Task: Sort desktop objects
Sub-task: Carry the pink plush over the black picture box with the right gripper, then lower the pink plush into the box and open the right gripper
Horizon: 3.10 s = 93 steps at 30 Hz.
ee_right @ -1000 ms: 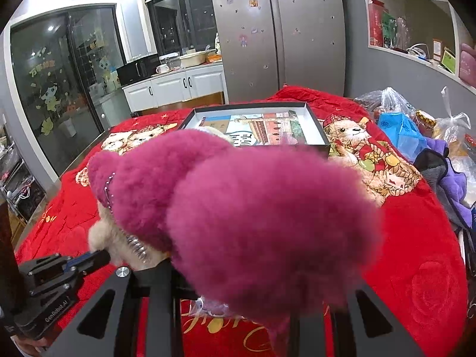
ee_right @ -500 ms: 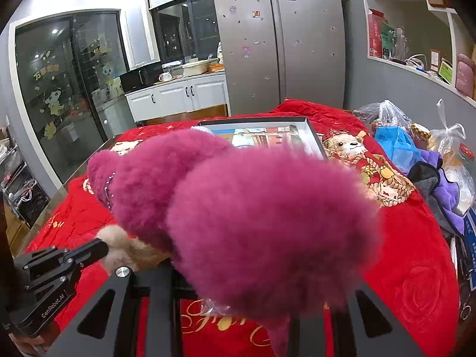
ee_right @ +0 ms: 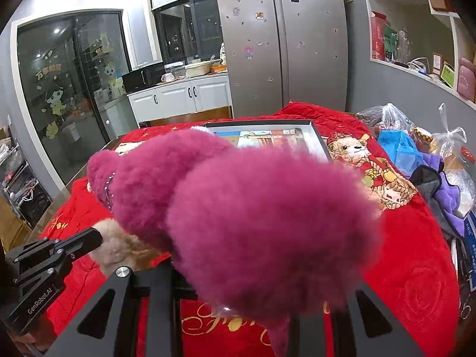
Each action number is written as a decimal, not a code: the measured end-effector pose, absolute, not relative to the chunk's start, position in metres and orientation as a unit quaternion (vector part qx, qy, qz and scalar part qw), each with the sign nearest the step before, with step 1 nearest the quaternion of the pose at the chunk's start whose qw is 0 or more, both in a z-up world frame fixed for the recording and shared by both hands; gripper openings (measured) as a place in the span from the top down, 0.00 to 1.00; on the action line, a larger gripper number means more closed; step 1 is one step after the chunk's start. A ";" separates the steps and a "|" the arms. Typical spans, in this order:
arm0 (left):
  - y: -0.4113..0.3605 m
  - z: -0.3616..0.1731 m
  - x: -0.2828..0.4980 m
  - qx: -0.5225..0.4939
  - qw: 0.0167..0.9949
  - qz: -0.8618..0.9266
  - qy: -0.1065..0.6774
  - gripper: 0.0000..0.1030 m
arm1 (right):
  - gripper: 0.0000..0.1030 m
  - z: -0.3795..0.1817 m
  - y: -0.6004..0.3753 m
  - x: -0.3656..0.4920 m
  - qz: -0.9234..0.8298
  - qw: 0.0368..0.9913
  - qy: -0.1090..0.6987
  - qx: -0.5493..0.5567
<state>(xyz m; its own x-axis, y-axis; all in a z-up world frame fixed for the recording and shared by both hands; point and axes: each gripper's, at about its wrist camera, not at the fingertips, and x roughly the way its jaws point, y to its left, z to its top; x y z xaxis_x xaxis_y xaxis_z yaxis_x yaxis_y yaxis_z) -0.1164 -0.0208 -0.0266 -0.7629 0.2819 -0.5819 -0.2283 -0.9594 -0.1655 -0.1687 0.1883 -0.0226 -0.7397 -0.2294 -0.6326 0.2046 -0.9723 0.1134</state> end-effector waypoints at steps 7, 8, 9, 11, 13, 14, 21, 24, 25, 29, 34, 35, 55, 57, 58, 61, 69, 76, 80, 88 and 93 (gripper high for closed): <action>-0.012 -0.017 -0.128 -0.314 0.150 0.936 -0.044 1.00 | 0.71 -0.018 0.185 -0.175 -0.934 0.112 -0.021 0.338; -0.010 -0.016 -0.130 -0.314 0.151 0.936 -0.043 1.00 | 0.71 -0.018 0.185 -0.176 -0.934 0.111 -0.022 0.339; -0.009 -0.015 -0.133 -0.315 0.153 0.936 -0.042 1.00 | 0.71 -0.019 0.184 -0.178 -0.933 0.112 -0.024 0.340; -0.006 -0.011 -0.140 -0.314 0.156 0.936 -0.041 1.00 | 0.71 -0.019 0.183 -0.181 -0.933 0.113 -0.027 0.342; -0.005 -0.010 -0.148 -0.316 0.159 0.934 -0.046 1.00 | 0.71 -0.018 0.184 -0.187 -0.932 0.110 -0.028 0.345; -0.005 -0.009 -0.153 -0.317 0.160 0.934 -0.046 1.00 | 0.71 -0.018 0.185 -0.189 -0.932 0.107 -0.028 0.345; -0.003 0.007 -0.190 -0.315 0.156 0.936 -0.039 1.00 | 0.71 -0.013 0.189 -0.212 -0.933 0.091 -0.025 0.348; -0.001 0.018 -0.208 -0.312 0.155 0.937 -0.033 1.00 | 0.71 -0.009 0.190 -0.226 -0.933 0.090 -0.022 0.349; -0.001 0.021 -0.216 -0.310 0.155 0.937 -0.033 1.00 | 0.71 -0.008 0.190 -0.233 -0.932 0.091 -0.023 0.350; 0.001 0.030 -0.251 -0.315 0.154 0.936 -0.028 1.00 | 0.71 -0.005 0.188 -0.255 -0.931 0.090 -0.020 0.355; 0.001 0.032 -0.299 -0.325 0.149 0.933 -0.030 1.00 | 0.71 -0.001 0.189 -0.288 -0.927 0.089 -0.016 0.363; 0.002 0.031 -0.307 -0.328 0.150 0.932 -0.029 1.00 | 0.71 -0.001 0.189 -0.296 -0.927 0.087 -0.014 0.365; 0.015 -0.045 -0.505 -0.390 0.127 0.911 -0.028 1.00 | 0.71 -0.049 0.192 -0.473 -0.902 0.077 0.020 0.425; 0.013 -0.057 -0.512 -0.397 0.122 0.909 -0.030 1.00 | 0.71 -0.062 0.191 -0.486 -0.896 0.081 0.018 0.437; 0.012 -0.063 -0.516 -0.400 0.124 0.907 -0.034 1.00 | 0.71 -0.069 0.190 -0.493 -0.892 0.083 0.016 0.445; 0.007 -0.082 -0.520 -0.409 0.124 0.903 -0.036 1.00 | 0.71 -0.086 0.185 -0.506 -0.881 0.094 0.017 0.463; 0.002 -0.095 -0.526 -0.412 0.118 0.903 -0.028 1.00 | 0.71 -0.121 0.177 -0.523 -0.862 0.098 0.030 0.496; 0.003 -0.097 -0.526 -0.411 0.117 0.904 -0.022 1.00 | 0.71 -0.121 0.173 -0.540 -0.864 0.090 0.039 0.494; 0.002 -0.096 -0.525 -0.411 0.119 0.904 -0.022 1.00 | 0.70 -0.122 0.174 -0.549 -0.865 0.087 0.037 0.493; 0.006 -0.087 -0.519 -0.401 0.106 0.910 -0.010 0.97 | 0.60 -0.116 0.171 -0.543 -0.865 0.091 0.041 0.491; 0.009 -0.071 -0.509 -0.365 0.086 0.927 0.008 0.19 | 0.43 -0.109 0.168 -0.539 -0.869 0.092 0.044 0.485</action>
